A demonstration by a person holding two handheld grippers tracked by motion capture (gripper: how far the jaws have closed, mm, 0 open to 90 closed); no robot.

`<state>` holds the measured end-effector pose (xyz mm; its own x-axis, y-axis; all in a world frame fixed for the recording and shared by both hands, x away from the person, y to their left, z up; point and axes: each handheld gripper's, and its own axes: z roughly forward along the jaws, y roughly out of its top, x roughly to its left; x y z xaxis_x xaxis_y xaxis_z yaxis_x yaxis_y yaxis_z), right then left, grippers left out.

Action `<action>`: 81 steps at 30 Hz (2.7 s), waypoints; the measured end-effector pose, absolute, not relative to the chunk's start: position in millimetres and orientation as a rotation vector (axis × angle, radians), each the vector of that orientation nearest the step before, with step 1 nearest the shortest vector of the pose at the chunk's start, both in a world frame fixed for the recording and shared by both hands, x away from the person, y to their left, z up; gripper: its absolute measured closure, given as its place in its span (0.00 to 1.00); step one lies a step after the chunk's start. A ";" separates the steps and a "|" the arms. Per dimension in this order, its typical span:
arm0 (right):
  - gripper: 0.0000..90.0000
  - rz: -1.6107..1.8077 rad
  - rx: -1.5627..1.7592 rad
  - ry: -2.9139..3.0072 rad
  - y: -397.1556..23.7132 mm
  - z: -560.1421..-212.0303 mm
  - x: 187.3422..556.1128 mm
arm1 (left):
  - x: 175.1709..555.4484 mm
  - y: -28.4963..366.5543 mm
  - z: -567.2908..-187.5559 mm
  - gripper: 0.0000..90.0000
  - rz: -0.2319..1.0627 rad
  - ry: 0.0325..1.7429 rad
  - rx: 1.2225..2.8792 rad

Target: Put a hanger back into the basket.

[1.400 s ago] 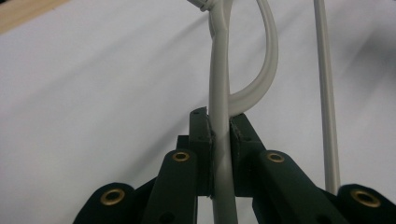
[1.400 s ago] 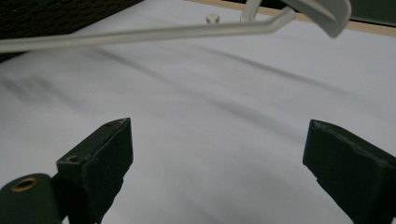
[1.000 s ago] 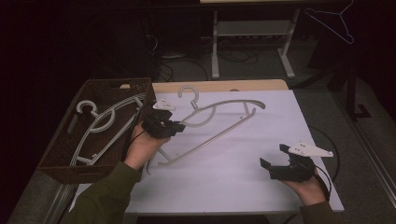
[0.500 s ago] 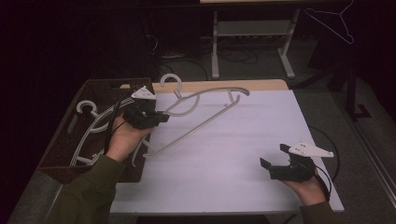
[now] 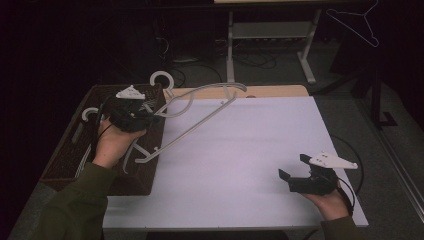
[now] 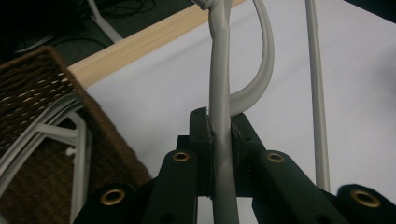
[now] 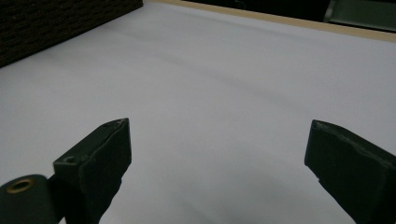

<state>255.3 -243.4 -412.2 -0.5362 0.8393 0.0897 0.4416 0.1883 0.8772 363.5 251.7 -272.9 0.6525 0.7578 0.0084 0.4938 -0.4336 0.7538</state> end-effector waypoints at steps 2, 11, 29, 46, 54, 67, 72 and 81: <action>0.08 1.295 1.196 2.059 -243.4 -412.5 255.5 | 363.6 258.7 -270.4 0.91 0.464 0.976 2.116; 0.07 1.292 1.202 2.056 -242.9 -412.7 255.4 | 363.3 290.7 -262.3 0.91 0.511 1.029 2.083; 0.07 1.289 1.215 2.059 -241.4 -415.1 256.2 | 364.1 354.0 -265.9 0.91 0.612 1.132 2.058; 0.07 1.276 1.214 2.064 -241.0 -416.7 256.9 | 364.7 426.1 -281.8 0.91 0.693 1.295 2.013; 0.07 1.271 1.218 2.067 -240.1 -417.1 256.9 | 362.8 443.7 -287.9 0.91 0.708 1.336 2.019; 0.07 1.270 1.222 2.068 -239.6 -417.5 256.9 | 364.5 447.3 -298.1 0.91 0.726 1.354 2.096; 0.07 1.269 1.222 2.070 -239.7 -417.9 257.4 | 368.0 443.1 -304.2 0.91 0.727 1.360 2.123; 0.07 1.270 1.222 2.069 -240.3 -417.7 257.1 | 376.4 436.4 -317.7 0.91 0.715 1.373 2.145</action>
